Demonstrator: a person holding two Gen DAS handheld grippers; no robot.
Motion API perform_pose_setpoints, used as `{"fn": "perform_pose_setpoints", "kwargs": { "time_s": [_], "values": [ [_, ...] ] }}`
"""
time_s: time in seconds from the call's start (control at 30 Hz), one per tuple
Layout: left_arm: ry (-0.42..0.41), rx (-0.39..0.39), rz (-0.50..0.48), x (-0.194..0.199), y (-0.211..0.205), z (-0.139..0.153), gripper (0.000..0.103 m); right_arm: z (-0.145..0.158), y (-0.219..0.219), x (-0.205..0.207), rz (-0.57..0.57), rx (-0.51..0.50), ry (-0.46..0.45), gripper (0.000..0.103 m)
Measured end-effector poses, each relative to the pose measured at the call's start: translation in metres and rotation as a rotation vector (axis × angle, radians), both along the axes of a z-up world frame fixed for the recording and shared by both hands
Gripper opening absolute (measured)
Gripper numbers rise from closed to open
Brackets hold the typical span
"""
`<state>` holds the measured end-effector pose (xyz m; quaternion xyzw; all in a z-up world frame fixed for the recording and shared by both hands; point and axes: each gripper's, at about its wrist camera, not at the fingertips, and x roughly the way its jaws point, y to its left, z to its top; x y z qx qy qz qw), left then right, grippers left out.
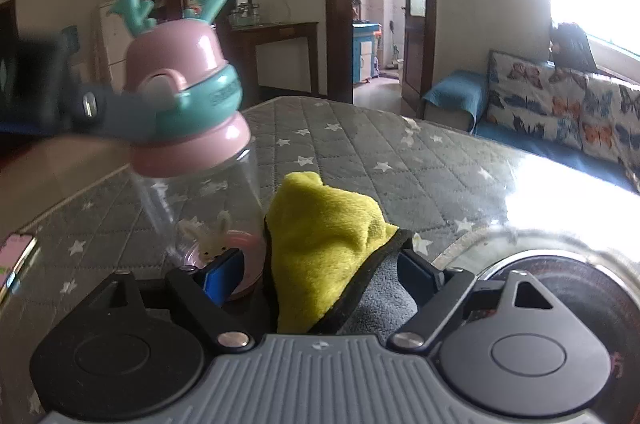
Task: Clean container
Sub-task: 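Grasp the yellow cloth with the right tool while the left tool grasps the bottle lid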
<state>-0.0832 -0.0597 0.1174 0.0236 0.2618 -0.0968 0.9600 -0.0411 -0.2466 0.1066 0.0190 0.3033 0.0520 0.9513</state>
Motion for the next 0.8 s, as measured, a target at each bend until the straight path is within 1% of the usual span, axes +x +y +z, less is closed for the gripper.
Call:
{"fn": "perform_pose_setpoints", "kwargs": {
  "time_s": [0.03, 0.07, 0.1, 0.2, 0.3, 0.37, 0.47, 0.67, 0.7, 0.73, 0.77, 0.8],
  "values": [
    [-0.006, -0.001, -0.002, 0.003, -0.003, 0.003, 0.103, 0.0, -0.001, 0.001, -0.003, 0.009, 0.004, 0.079],
    [-0.011, -0.001, -0.003, 0.005, -0.005, 0.005, 0.103, 0.0, -0.002, 0.002, -0.007, 0.019, 0.006, 0.075],
    [-0.013, -0.001, -0.003, 0.008, -0.007, 0.007, 0.103, -0.001, -0.004, 0.004, -0.01, 0.034, 0.008, 0.069],
    [-0.015, -0.01, -0.005, 0.016, -0.013, 0.012, 0.103, -0.002, -0.008, 0.005, -0.007, 0.061, 0.017, 0.059],
    [-0.007, -0.027, -0.023, 0.02, -0.017, 0.013, 0.103, -0.003, -0.011, 0.005, 0.0, 0.075, 0.023, 0.047],
    [0.001, -0.035, -0.022, 0.025, -0.018, 0.011, 0.103, -0.004, -0.013, 0.005, 0.001, 0.081, 0.025, 0.043],
    [0.009, -0.046, -0.027, 0.034, -0.019, 0.01, 0.103, -0.007, -0.014, 0.005, 0.003, 0.094, 0.024, 0.042],
    [-0.018, -0.039, -0.024, 0.052, -0.022, 0.011, 0.102, -0.008, -0.016, 0.005, 0.005, 0.102, 0.021, 0.043],
    [-0.017, -0.037, -0.025, 0.054, -0.023, 0.01, 0.1, -0.008, -0.016, 0.006, 0.002, 0.107, 0.022, 0.042],
    [-0.016, -0.034, -0.027, 0.056, -0.023, 0.009, 0.093, -0.008, -0.016, 0.006, -0.003, 0.117, 0.022, 0.042],
    [-0.012, -0.031, -0.03, 0.058, -0.023, 0.008, 0.087, -0.007, -0.015, 0.007, -0.007, 0.124, 0.021, 0.04],
    [-0.005, -0.035, -0.034, 0.061, -0.022, 0.007, 0.086, -0.006, -0.015, 0.006, -0.008, 0.127, 0.019, 0.037]
  ]
}}
